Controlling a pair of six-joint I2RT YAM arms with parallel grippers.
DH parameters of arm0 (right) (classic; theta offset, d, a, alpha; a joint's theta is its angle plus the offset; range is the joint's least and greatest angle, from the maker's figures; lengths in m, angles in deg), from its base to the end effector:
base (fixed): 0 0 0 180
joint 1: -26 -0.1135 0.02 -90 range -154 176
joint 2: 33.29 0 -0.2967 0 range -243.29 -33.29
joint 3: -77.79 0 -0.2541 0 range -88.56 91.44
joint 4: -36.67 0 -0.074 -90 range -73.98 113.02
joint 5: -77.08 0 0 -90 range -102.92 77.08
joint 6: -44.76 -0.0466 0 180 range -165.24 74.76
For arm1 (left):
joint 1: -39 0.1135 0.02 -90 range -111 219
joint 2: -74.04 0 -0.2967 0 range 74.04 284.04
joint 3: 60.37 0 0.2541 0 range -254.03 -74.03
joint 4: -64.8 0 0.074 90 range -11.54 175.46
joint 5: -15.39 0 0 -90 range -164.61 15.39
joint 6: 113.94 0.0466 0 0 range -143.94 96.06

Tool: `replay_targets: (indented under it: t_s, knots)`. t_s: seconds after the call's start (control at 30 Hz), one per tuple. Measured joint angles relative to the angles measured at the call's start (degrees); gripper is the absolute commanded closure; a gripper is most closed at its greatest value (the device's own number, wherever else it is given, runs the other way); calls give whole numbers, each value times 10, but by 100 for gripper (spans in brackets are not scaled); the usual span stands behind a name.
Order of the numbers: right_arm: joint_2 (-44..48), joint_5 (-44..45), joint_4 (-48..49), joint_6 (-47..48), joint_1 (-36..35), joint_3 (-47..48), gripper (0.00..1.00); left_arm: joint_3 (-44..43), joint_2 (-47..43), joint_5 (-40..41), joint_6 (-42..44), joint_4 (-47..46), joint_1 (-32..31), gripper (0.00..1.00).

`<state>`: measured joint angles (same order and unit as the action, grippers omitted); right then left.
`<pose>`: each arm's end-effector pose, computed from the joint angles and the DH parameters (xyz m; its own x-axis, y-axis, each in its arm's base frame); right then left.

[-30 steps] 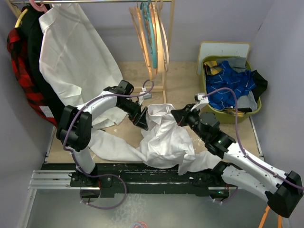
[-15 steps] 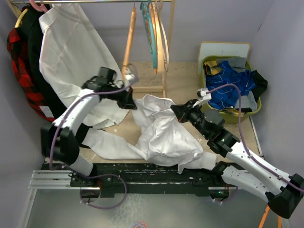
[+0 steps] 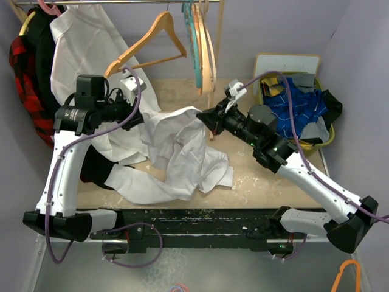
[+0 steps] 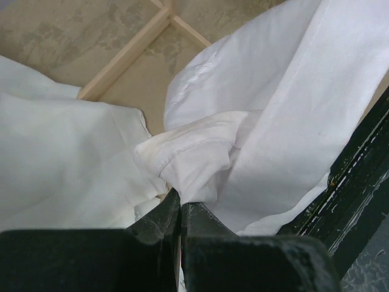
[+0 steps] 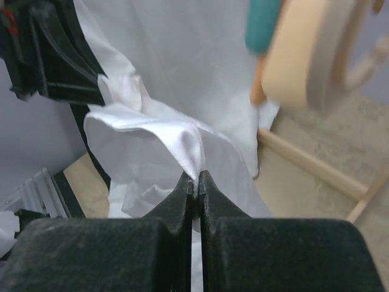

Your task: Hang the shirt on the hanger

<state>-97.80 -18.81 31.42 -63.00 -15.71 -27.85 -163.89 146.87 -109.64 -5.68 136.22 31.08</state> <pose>0.1929 0.1783 0.4344 -0.1682 0.2566 -0.9518 -0.7213 0.6261 0.2962 0.2300 -0.0590 0.4535 -0.4434 0.3207 -0.8370 0.7188 0.6851 -0.1182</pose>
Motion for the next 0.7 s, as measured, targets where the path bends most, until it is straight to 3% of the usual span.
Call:
replay_targets:
  t_s: [0.3, 0.53, 0.7]
  knots:
    - [-61, -73, -68, 65, 1, 238, 100, -123, -35, 12, 63, 103, 1, 100]
    - [-40, -101, -90, 68, 1, 214, 100, -47, -119, -2, 112, 155, 14, 100]
    - [-33, -112, -115, 66, 1, 179, 100, -21, -118, -1, 114, 170, 21, 100]
